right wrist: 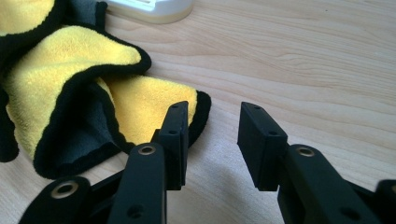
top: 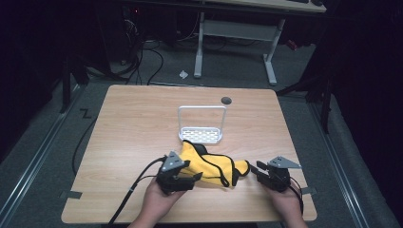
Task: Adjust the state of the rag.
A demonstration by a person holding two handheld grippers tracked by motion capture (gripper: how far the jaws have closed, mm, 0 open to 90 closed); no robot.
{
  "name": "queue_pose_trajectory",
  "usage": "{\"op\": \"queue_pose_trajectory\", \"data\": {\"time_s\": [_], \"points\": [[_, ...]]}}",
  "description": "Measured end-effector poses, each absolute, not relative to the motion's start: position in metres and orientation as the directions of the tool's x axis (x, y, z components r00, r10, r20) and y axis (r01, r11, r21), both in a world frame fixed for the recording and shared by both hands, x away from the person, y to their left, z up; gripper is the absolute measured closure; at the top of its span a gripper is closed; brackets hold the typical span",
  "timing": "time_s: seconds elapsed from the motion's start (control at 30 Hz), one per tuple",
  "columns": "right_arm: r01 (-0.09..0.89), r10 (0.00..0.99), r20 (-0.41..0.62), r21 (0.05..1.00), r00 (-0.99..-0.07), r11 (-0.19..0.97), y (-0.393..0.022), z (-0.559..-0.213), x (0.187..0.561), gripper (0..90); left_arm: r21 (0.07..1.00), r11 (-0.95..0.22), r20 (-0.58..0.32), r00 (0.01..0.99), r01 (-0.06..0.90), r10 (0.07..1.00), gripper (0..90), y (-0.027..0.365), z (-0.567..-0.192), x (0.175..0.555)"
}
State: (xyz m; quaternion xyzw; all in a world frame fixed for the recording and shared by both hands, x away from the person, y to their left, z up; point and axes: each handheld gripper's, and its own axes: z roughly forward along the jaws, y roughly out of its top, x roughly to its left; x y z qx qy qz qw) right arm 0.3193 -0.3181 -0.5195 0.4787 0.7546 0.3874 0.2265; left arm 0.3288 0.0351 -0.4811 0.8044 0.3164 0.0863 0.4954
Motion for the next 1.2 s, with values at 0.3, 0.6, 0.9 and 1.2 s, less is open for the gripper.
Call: {"op": "queue_pose_trajectory", "data": {"time_s": [0.3, 0.6, 0.9, 1.2], "points": [[0.544, 0.893, 0.032, 0.803, -0.448, 0.244, -0.319, -0.52, 0.321, 62.5, 0.743, -0.538, -0.008, 0.81, 0.397, 0.586, 35.0, -0.035, -0.506, 0.341], [0.524, 0.884, 0.016, 0.81, -0.467, 0.263, -0.313, -0.517, 0.32, 62.3, 0.78, -0.496, 0.004, 0.789, 0.383, 0.615, 81.9, -0.013, -0.502, 0.333], [0.516, 0.876, 0.001, 0.809, -0.482, 0.283, -0.304, -0.516, 0.317, 61.9, 0.87, -0.321, -0.076, 0.745, 0.374, 0.663, 80.9, 0.041, -0.467, 0.33], [0.515, 0.872, -0.011, 0.803, -0.49, 0.299, -0.3, -0.518, 0.317, 61.3, 0.88, -0.162, -0.15, 0.584, 0.447, 0.798, 79.0, 0.139, -0.473, 0.333]]}}
